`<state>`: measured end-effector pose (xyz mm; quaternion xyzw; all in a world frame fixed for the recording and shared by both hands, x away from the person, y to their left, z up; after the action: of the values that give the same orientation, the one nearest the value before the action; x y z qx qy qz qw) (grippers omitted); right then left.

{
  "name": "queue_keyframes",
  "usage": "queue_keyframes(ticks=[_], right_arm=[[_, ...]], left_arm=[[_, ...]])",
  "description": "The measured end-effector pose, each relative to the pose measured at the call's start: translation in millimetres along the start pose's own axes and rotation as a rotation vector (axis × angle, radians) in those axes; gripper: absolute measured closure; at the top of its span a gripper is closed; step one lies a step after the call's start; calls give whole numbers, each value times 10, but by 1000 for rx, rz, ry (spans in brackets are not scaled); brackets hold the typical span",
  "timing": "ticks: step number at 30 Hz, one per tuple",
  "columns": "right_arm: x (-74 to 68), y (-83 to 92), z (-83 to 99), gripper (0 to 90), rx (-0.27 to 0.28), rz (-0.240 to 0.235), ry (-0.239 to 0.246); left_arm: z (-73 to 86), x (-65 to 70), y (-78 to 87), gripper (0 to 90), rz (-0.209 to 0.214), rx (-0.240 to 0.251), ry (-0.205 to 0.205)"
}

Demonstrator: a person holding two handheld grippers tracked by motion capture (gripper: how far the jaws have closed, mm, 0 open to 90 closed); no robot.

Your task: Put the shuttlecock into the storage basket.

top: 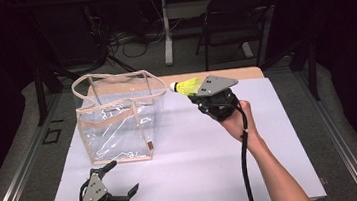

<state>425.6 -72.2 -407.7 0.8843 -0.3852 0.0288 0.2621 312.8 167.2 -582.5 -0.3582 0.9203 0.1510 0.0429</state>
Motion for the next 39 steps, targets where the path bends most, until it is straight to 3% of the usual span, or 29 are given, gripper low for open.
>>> queue_keyframes(ticks=[39], right_arm=[[95,-200,-271,894,-10,-7,12]], left_arm=[[3,3,3,0,1,0,4]])
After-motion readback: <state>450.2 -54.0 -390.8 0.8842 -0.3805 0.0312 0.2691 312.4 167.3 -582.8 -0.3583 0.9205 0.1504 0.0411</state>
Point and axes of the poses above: each handheld gripper's, and its own axes: y roughly backward along the jaws, z roughly out of its underside, x roughly to its right, the point moved 10 cm from there along -y, roughly forward along the jaws, and after that the axes turned 3 degrees about -y, right-handed, at the moved point
